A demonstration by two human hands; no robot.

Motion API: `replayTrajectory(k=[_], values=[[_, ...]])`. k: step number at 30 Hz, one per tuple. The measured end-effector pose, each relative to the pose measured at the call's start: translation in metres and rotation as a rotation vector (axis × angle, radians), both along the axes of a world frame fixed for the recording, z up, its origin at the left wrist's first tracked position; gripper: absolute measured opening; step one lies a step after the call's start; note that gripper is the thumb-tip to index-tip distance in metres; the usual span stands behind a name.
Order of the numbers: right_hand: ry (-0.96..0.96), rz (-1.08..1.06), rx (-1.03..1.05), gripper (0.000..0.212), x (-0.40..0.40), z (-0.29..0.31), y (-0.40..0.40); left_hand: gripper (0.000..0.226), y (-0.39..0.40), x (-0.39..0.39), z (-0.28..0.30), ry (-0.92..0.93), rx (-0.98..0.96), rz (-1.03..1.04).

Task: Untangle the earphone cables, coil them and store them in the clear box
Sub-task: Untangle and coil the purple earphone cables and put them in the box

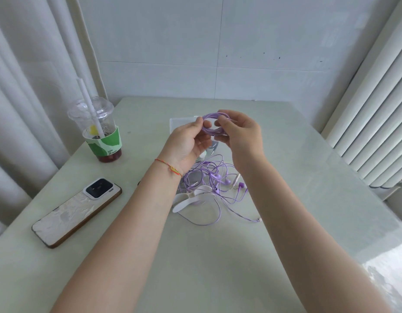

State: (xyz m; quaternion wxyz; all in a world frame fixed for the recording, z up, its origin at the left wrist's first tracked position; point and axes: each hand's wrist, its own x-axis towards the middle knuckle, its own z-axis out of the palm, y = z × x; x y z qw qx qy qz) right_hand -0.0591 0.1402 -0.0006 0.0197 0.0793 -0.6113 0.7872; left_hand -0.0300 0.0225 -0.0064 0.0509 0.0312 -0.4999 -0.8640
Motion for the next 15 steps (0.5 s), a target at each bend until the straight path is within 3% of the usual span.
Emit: replayTrajectory(k=[15], values=[[0.018, -0.047, 0.245, 0.015, 0.026, -0.027, -0.027, 0.024, -0.045, 0.037, -0.023, -0.176, -0.527, 0.034]])
